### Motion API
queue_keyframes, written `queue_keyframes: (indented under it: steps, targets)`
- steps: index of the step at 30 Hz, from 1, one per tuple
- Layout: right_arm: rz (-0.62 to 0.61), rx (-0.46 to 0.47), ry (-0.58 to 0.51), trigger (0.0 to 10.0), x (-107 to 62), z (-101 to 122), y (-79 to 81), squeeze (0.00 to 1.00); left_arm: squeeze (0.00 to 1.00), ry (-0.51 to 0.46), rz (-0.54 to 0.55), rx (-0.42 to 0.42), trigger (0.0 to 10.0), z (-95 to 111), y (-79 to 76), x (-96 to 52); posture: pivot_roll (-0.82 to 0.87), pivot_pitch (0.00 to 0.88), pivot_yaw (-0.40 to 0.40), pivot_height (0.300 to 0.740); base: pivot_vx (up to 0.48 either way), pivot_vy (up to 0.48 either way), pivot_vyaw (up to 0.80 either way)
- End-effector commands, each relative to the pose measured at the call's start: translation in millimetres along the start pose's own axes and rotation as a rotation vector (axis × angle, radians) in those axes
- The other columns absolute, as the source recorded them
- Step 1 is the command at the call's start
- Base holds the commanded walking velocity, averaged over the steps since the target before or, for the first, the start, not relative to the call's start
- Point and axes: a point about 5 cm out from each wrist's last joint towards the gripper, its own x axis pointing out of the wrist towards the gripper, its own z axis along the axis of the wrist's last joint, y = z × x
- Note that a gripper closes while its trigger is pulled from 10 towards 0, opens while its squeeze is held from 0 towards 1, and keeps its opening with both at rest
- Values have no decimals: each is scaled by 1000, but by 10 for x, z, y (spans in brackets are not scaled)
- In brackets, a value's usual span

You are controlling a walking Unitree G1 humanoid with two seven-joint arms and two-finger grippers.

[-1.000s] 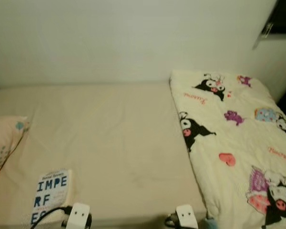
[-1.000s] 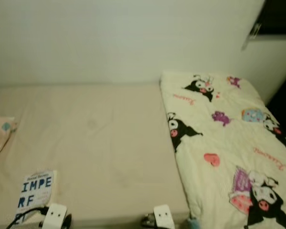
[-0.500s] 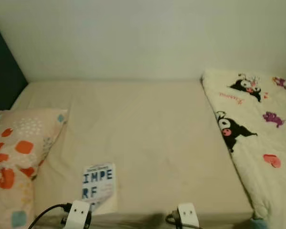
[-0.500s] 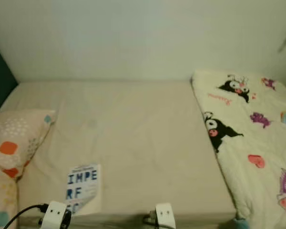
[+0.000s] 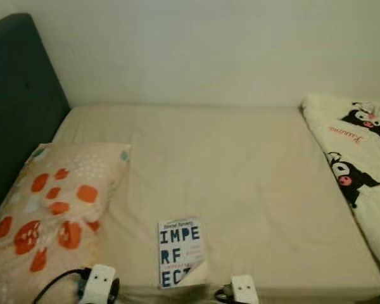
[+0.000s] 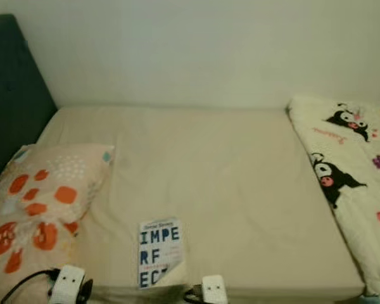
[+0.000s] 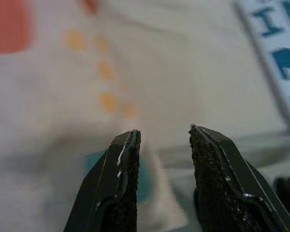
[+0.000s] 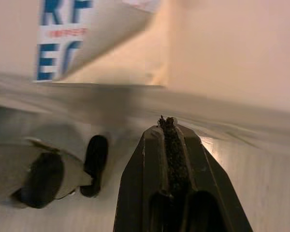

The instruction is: Clean up the room

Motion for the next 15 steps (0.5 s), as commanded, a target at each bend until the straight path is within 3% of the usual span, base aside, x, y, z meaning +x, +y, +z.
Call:
queue_keyframes:
  steps: [1, 5, 9, 15]
  targets:
    - [-35, 16, 14, 10000, -26, -51, -105, 0, 0, 24, -24, -14, 10000, -58, -74, -23, 44, 0, 77, 740, 0, -469, 0]
    - [-49, 32, 17, 10000, -33, -65, -127, 0, 0, 30, -33, -7, 10000, -56, -86, -17, 40, 0, 78, 740, 0, -468, 0]
    - [-56, 40, 19, 10000, -36, -71, -137, 0, 0, 38, -38, -9, 10000, -57, -95, -11, 39, 0, 78, 740, 0, 0, 0]
    - [-95, 93, -34, 10000, -44, -26, -191, 0, 0, -5, -77, 67, 10000, 12, -149, 5, 32, 0, 71, 740, 0, 0, 0]
